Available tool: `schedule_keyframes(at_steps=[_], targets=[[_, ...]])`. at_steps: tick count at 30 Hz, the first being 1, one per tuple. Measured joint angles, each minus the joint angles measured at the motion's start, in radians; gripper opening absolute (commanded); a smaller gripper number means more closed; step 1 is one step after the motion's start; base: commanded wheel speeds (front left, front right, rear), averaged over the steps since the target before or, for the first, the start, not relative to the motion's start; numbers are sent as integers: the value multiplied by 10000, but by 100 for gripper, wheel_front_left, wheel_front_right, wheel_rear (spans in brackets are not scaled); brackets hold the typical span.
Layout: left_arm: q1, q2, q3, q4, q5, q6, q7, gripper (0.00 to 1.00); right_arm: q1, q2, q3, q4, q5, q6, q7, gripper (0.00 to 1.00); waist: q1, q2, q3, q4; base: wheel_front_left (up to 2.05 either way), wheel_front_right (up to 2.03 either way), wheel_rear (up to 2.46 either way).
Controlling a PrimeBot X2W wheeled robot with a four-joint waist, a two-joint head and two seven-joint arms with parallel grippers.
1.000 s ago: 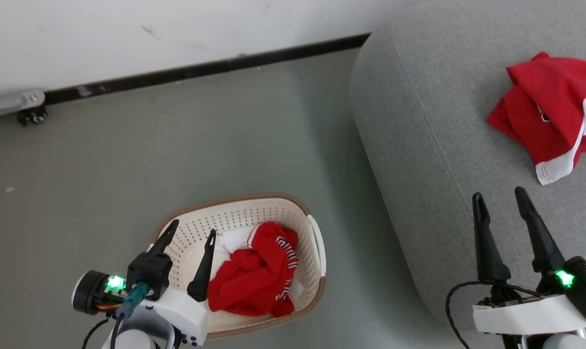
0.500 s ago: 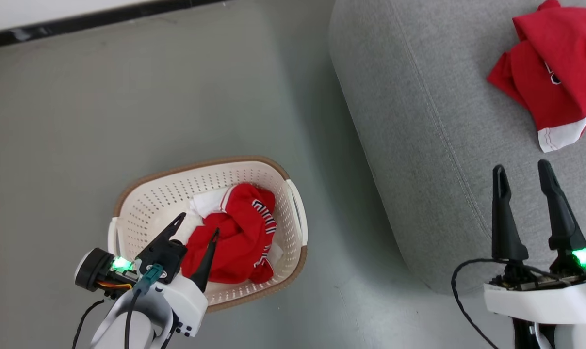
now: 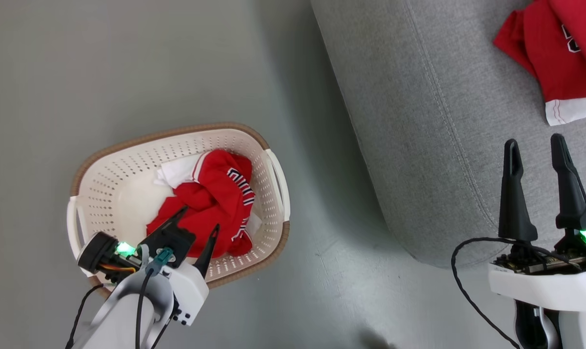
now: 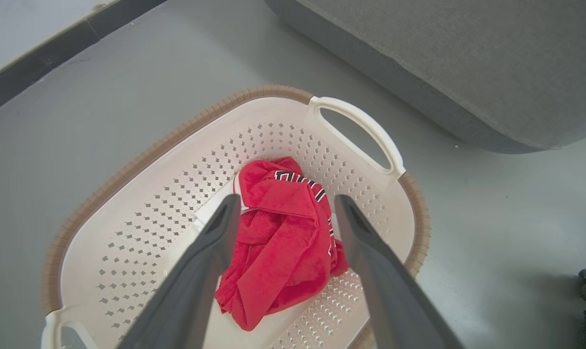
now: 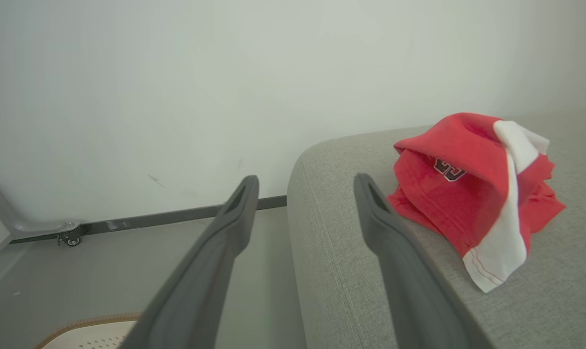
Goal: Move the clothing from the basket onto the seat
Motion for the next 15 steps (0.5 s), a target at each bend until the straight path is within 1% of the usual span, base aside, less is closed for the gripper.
schedule_keyframes(at_steps=[8, 15], targets=[[-740, -15, -174, 744, 155, -188, 307, 100, -306, 6, 142, -25, 180, 0, -82, 100, 0, 0, 725, -309, 0, 0, 0], [-1220, 81, -171, 1212, 211, -190, 412, 100, -563, 8, 288, -46, 334, 0, -90, 100, 0, 0, 1294, -601, 0, 0, 0]])
